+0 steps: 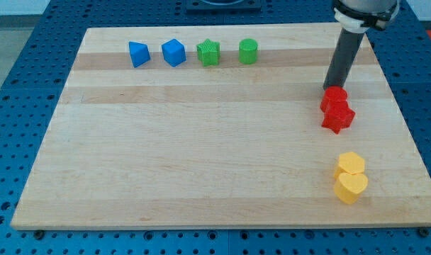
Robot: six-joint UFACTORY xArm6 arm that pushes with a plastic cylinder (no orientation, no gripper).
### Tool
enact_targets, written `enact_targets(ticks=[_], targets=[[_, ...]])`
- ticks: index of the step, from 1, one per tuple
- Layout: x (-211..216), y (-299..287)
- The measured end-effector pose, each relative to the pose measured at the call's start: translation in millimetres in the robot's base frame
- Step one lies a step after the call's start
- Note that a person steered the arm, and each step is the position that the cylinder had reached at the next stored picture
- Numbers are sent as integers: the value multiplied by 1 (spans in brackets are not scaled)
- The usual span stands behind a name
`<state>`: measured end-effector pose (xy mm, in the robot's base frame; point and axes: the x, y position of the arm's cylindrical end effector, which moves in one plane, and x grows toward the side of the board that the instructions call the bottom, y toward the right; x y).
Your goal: Slide the red circle towards blue cube
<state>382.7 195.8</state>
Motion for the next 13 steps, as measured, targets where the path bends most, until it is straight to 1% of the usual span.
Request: enact_targets(ticks=[1,2,5,7,8,10,13], targets=[[-2,38],[6,46],[34,22],[33,-5],[33,-26],[33,-88],[33,-203]])
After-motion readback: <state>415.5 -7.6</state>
